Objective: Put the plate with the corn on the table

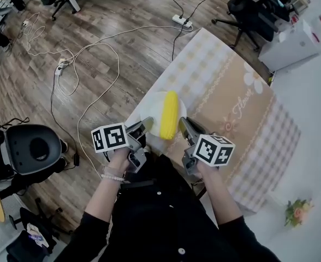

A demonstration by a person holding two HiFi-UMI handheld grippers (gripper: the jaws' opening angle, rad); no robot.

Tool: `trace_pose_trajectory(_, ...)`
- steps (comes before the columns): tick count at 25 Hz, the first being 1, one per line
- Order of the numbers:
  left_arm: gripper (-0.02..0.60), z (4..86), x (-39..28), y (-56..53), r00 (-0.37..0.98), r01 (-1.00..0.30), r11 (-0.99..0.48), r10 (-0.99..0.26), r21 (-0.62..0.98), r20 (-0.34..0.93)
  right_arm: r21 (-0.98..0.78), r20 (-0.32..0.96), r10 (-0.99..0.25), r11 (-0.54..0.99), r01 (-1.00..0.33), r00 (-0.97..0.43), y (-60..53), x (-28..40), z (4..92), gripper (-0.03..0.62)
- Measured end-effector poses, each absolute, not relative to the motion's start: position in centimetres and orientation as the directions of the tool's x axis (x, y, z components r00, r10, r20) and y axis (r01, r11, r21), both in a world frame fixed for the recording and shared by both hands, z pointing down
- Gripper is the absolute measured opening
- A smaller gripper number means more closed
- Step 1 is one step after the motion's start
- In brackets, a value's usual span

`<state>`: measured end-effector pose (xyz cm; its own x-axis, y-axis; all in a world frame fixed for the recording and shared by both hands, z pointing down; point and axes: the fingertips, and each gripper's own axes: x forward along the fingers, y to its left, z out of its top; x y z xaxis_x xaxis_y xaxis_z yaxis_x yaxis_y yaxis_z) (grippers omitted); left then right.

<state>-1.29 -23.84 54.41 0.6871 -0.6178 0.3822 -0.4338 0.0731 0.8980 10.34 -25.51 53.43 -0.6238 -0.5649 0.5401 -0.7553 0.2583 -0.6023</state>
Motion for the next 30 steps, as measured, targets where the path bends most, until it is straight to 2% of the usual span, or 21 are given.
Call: trace_pose_trajectory(30, 0.040, 60.4, -0.5, -25.6, 0.633, -0.586, 0.111, -0.556, 0.803, 0.539, -0.517, 0.658, -0.465, 0.293, -0.804, -0.592, -27.5, 10.9, 60.3, 0.103)
